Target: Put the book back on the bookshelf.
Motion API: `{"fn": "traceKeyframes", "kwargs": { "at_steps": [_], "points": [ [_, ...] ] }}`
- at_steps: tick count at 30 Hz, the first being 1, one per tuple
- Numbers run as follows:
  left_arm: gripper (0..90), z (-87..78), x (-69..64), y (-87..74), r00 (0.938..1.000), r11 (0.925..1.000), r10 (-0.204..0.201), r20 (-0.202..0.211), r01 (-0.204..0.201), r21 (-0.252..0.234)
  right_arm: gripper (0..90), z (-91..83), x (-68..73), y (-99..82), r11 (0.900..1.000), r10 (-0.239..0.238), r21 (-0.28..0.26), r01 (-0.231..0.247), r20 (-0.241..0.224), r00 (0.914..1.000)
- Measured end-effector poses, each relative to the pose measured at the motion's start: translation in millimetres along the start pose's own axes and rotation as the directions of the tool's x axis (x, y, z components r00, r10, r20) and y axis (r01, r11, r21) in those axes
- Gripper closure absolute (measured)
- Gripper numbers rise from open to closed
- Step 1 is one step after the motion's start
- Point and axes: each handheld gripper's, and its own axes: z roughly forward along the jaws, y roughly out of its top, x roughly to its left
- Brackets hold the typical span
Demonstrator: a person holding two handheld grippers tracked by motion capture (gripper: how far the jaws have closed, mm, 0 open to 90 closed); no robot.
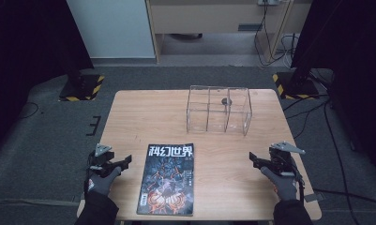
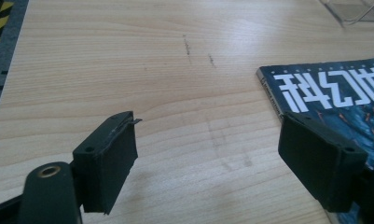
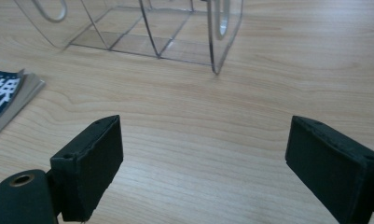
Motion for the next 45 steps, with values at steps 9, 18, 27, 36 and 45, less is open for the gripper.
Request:
{"fn": "traceKeyframes", "kwargs": {
  "at_steps": [9, 18, 27, 36, 45],
  "points": [
    [17.7, -6.7, -8.0, 1.4, 0.9996, 0.9996, 0.012, 0.027, -0.012, -0.026, 11.4, -5.4, 19.1, 7.7, 0.9988, -0.047, -0.015, 0.047, -0.010, 0.9988],
    [17.5, -6.2, -19.3, 1.0, 0.9974, 0.9990, 0.038, 0.061, -0.036, -0.024, 11.6, -3.5, 45.9, 17.9, 0.9965, -0.074, -0.042, 0.072, -0.065, 0.9951],
    [17.9, -4.1, -35.5, 0.2, 0.9921, 0.9978, 0.065, 0.107, -0.064, -0.017, 11.6, 1.9, 80.1, 25.7, 0.9916, -0.122, -0.058, 0.115, -0.122, 0.9851],
    [19.1, -2.0, -40.9, -2.1, 0.9898, 0.9969, 0.078, 0.119, -0.079, 0.000, 11.8, 13.1, 108.3, 31.9, 0.9888, -0.144, -0.061, 0.137, -0.149, 0.9783],
    [20.3, 1.1, -46.0, -4.1, 0.9872, 0.9952, 0.094, 0.129, -0.096, 0.016, 12.4, 24.7, 134.6, 36.9, 0.9864, -0.161, -0.063, 0.152, -0.181, 0.9702]
  ]
}}
